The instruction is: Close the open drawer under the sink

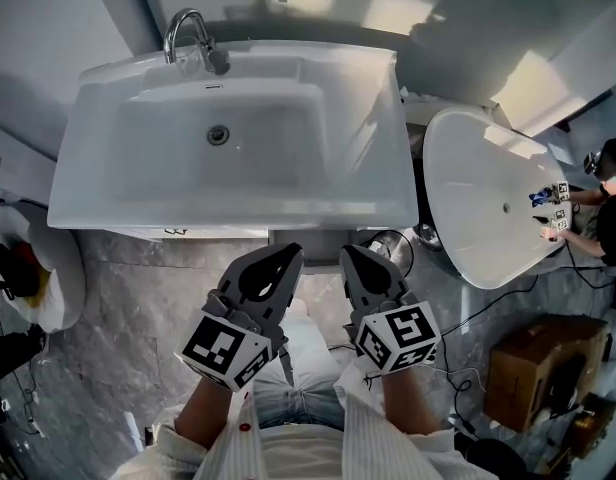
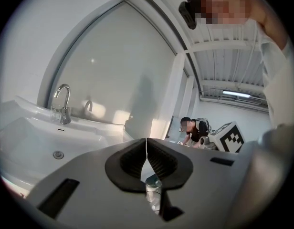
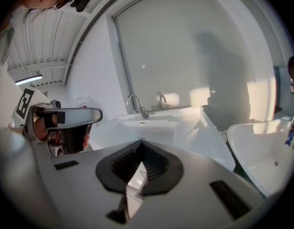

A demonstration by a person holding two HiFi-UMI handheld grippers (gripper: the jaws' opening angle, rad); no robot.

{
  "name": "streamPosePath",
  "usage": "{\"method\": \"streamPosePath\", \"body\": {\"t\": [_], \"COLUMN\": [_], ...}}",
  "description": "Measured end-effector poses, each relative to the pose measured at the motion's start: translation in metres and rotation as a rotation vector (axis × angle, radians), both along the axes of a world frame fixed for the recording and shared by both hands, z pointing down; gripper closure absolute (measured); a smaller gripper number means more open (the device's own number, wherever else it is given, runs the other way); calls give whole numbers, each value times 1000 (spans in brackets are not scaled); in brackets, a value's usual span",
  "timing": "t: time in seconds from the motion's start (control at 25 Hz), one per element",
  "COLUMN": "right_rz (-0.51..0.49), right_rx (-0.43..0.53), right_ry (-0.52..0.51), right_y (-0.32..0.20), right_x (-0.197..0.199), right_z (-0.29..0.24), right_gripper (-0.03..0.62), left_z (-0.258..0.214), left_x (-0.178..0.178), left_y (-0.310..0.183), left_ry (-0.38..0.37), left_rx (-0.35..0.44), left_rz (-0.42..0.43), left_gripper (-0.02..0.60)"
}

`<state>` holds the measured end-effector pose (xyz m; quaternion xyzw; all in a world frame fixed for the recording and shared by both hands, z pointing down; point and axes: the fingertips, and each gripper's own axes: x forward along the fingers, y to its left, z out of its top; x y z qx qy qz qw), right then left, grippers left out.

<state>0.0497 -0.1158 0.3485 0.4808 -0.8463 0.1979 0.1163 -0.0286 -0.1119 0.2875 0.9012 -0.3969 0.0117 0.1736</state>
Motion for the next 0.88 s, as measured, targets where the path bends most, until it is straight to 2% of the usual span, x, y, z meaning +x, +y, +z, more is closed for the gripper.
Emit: {"method": "streamPosePath", "body": {"t": [0.24, 0.68, 0.88], "right_rz": [36, 31, 42], "right_rx": [-15, -3, -34], "right_ry": [7, 72, 78], "right_y": [5, 15, 27], "right_x": [-2, -6, -2], "right_z": [28, 109, 156], "right_gripper": [585, 585, 585], "left_z": [36, 126, 176], "left_x": [-1, 7, 17], "left_y": [3, 9, 23], "left_ry": [-23, -61, -90], "left_rx": [-20, -63, -116], "left_rz": [8, -8, 17], "left_gripper": [563, 563, 563]}}
